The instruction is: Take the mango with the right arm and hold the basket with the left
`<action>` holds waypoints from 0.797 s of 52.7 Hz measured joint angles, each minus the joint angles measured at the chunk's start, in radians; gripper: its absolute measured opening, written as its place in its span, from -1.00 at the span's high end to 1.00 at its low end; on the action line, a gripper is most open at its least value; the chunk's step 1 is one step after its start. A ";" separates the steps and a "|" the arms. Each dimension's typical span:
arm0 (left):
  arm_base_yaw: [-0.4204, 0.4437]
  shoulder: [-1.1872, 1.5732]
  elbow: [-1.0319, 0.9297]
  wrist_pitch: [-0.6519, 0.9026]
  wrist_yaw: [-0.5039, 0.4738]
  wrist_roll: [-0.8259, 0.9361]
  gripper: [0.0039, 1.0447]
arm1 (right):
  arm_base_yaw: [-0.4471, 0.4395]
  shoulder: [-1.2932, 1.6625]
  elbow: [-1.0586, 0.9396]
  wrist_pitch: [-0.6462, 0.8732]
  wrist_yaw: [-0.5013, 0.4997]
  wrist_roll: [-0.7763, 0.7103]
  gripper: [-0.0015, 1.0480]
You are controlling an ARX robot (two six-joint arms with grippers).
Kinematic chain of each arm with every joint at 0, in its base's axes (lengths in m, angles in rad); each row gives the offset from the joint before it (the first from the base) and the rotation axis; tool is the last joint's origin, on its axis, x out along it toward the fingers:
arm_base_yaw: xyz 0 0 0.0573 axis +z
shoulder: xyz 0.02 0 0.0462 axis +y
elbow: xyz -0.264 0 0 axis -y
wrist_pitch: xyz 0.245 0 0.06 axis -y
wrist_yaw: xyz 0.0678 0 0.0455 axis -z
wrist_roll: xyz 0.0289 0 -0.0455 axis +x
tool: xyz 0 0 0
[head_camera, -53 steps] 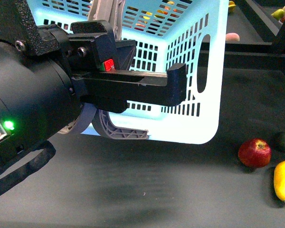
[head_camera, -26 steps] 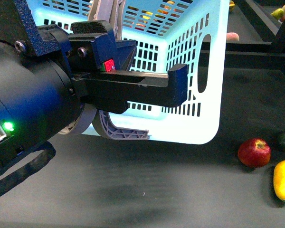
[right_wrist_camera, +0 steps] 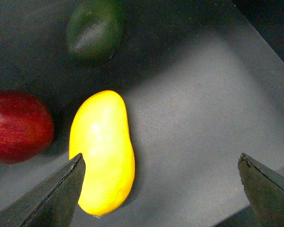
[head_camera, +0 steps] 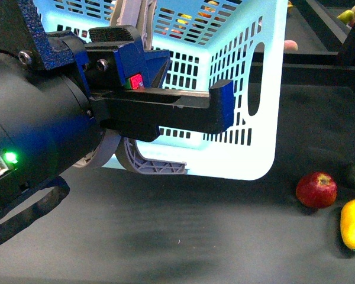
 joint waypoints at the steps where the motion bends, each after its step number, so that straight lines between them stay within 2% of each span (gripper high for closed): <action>1: 0.000 0.000 0.000 0.000 0.000 0.000 0.88 | 0.005 0.010 0.012 -0.004 0.002 0.001 -0.84; 16: 0.000 0.000 0.000 0.000 -0.002 0.000 0.88 | 0.056 0.117 0.154 -0.065 0.031 0.016 -0.84; 42: 0.000 0.000 0.000 0.000 -0.001 0.000 0.88 | 0.087 0.216 0.260 -0.087 0.074 0.016 -0.84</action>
